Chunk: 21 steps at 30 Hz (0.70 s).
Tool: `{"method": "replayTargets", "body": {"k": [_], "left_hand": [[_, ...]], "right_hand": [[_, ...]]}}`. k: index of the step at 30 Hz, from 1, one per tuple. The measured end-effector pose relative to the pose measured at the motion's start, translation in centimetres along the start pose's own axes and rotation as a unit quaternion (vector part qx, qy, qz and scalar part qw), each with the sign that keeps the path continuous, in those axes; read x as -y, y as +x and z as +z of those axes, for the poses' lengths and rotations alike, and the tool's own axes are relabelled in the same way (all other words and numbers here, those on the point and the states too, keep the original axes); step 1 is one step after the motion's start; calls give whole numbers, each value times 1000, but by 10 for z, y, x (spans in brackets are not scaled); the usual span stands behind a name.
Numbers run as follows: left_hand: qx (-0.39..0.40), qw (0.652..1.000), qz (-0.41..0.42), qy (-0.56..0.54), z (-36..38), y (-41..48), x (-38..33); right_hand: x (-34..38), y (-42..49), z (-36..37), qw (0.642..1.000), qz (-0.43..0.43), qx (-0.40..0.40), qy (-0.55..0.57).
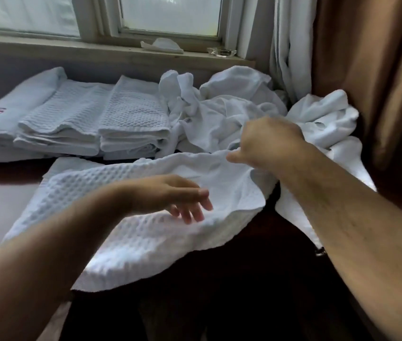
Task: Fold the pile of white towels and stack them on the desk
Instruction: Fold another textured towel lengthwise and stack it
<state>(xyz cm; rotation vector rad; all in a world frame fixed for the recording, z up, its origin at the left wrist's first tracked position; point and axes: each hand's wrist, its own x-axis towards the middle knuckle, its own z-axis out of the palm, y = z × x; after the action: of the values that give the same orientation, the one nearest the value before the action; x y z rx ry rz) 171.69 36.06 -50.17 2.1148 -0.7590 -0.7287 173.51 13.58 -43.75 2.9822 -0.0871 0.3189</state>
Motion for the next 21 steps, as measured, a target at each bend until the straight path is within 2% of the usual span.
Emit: {"method": "replayTargets", "body": {"k": [2,3,4,5,6,8,10,12,15,17,21], "left_hand": [[-200,979,27,2,-11,-4,15],[-315,947,25,60,-20,-7,26],[-395,906,-9,153,-27,-13,37],[-423,869,-61,249,-33,-20,49],[-409,847,-114,320,-37,-29,62],[-344,847,-189,359,-41,-48,83],[-302,864,-215,341,-43,-64,97],[-277,873,-230,330,-46,-75,102],[-263,891,-231,289,-51,-80,106],[-253,902,-245,251,-53,-77,114],[-266,868,-338,247,-47,-67,130]], "right_hand": [[28,8,9,993,-102,23,54],[42,11,16,985,-146,33,91],[55,13,24,974,-176,48,133],[68,14,33,963,-195,72,169],[79,15,43,956,-205,98,184],[96,18,63,955,-225,140,134],[108,21,75,960,-243,118,75],[114,19,74,958,-268,73,78],[119,13,73,934,-319,99,129],[124,12,77,926,-311,135,167],[136,-6,96,932,-256,191,171]]}}
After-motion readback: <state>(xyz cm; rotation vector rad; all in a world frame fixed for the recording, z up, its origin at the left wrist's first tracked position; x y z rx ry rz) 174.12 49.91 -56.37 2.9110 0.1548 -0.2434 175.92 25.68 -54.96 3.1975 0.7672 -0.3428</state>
